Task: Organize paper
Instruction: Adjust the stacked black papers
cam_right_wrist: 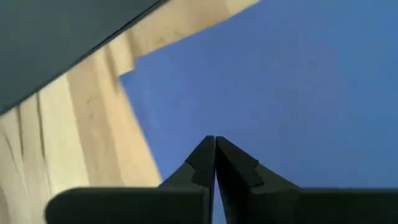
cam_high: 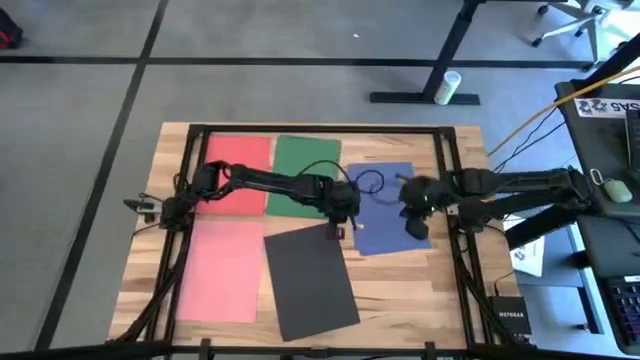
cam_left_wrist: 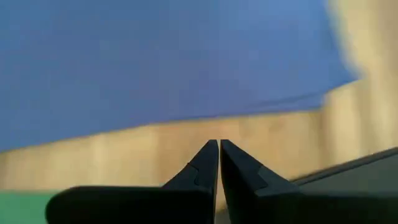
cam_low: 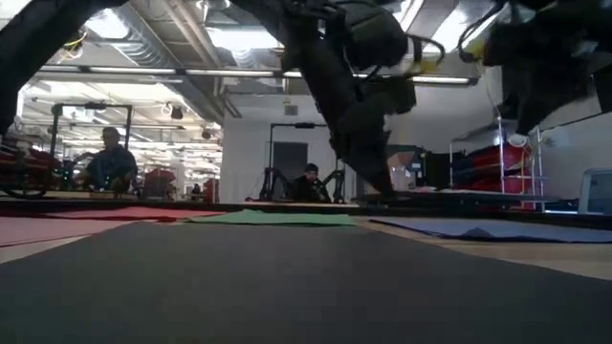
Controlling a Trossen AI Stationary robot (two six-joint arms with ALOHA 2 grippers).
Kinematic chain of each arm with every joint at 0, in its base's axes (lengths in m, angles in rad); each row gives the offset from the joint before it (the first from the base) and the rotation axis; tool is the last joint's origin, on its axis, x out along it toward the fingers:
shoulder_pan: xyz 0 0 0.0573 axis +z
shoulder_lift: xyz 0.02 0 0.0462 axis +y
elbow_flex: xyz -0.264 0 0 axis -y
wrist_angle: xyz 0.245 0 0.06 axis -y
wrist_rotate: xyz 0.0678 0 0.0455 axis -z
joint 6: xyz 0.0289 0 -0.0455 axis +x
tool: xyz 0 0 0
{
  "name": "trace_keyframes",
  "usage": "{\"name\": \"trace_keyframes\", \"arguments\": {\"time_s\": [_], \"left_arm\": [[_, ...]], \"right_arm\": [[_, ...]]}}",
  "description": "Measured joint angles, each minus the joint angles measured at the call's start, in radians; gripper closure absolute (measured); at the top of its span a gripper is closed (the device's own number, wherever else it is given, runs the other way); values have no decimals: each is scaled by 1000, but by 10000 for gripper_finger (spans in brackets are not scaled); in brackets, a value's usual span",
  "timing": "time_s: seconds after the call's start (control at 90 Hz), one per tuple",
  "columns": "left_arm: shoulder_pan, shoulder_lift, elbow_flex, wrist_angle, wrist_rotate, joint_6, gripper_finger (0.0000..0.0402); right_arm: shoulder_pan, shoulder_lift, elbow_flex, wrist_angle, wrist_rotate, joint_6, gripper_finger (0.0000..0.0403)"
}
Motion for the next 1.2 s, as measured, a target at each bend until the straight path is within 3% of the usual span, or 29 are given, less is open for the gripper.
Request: {"name": "trace_keyframes", "arguments": {"time_s": [0.122,0.3,0.556,0.678,0.967,1.2], "left_arm": [[-13,-58,-114,158,55,-56,402],[-31,-211,-367,470,68,-153,402],[-72,-463,-778,924,81,-298,402],[-98,-526,-915,1024,81,-334,402],[-110,-552,-1056,1144,45,-398,402],[-110,-552,-1062,1155,41,-396,402]], "right_arm": [[148,34,0,17,74,65,403],[280,94,0,103,95,122,403],[354,318,0,329,70,179,403],[353,487,19,392,22,154,403],[349,772,140,410,-4,47,403],[288,828,171,394,-54,-14,403]]}}
